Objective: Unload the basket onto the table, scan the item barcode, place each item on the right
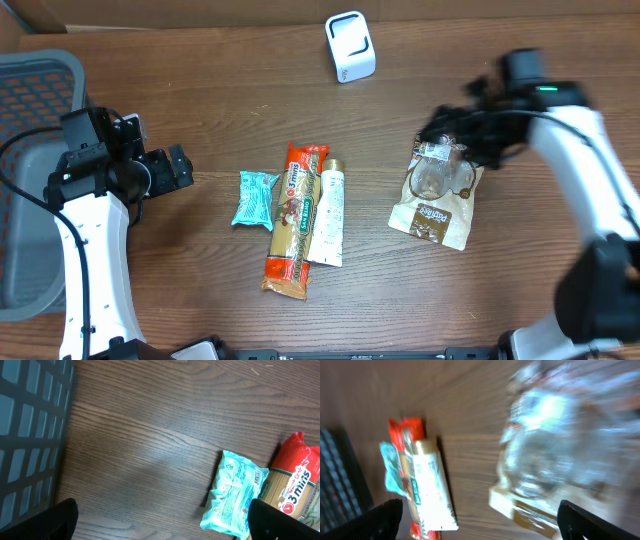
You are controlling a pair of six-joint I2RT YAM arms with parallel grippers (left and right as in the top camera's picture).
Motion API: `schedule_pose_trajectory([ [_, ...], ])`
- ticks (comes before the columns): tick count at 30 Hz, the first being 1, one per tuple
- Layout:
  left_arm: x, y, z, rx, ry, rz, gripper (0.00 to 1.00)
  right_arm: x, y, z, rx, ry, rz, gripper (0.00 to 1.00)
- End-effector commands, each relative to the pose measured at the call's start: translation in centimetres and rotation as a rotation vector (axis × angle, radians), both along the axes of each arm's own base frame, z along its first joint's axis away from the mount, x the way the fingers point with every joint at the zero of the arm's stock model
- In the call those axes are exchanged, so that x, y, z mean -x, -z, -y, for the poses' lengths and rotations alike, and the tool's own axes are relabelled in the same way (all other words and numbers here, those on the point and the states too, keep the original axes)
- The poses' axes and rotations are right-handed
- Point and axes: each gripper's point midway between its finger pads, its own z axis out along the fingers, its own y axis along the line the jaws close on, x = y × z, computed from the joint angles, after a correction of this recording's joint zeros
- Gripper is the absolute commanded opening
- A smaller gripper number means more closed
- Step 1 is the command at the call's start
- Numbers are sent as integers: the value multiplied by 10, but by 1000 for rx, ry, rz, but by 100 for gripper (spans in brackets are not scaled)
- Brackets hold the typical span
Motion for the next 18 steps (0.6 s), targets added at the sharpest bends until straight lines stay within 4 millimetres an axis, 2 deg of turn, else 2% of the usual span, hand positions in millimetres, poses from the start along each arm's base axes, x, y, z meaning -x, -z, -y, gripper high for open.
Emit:
schedule_pose_trajectory([
  [1, -2, -3, 1, -5, 20, 10, 99, 1, -35, 48, -22, 13, 123, 100],
  [3, -2, -3, 1, -5, 20, 10, 99, 9, -34, 47, -94, -83, 168, 100],
  [5, -2, -3, 1, -5, 20, 10, 100, 15, -25, 49, -144, -97, 172, 100],
  [9, -2, -3, 1, -5, 20, 10, 99, 20, 18, 68, -135, -48, 156, 98],
  [15, -2, -3, 1, -5, 20, 10, 100, 30, 73, 86, -31, -28, 121, 89],
  [18, -2, -3, 1, -5, 20, 10, 100, 33, 90, 89, 0, -17, 125, 89],
])
